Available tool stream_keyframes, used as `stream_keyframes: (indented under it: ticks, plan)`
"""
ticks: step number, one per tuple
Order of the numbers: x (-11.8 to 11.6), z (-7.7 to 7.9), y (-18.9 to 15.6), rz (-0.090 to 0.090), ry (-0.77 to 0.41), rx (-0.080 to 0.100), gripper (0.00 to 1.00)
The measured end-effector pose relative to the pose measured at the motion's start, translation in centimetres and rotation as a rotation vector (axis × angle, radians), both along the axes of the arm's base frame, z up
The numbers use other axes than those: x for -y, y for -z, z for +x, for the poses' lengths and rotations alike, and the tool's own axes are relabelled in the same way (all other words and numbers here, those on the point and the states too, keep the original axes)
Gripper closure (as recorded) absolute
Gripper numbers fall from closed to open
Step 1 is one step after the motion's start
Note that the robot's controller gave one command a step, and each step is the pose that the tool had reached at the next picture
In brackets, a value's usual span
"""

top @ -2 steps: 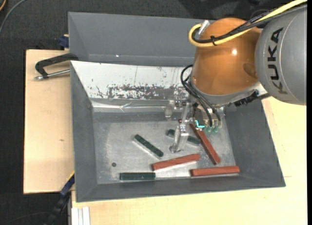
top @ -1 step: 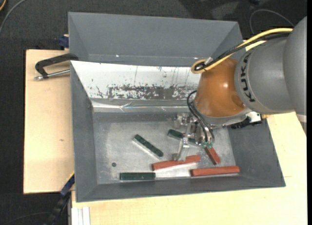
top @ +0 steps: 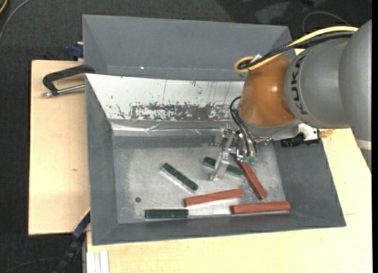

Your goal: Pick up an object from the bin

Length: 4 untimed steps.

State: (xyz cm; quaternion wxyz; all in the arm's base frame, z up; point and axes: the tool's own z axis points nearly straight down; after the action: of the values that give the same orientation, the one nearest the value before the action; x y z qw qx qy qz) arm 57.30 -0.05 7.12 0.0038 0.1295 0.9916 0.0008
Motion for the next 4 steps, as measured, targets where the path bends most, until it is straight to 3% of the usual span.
stream_keyframes:
  ticks: [3,4]
  plan:
    - [-0.18,0.38,-0.28,0.001,-0.001,-0.002,0.00]
    - [-0.18,0.38,-0.27,0.001,0.000,-0.002,1.00]
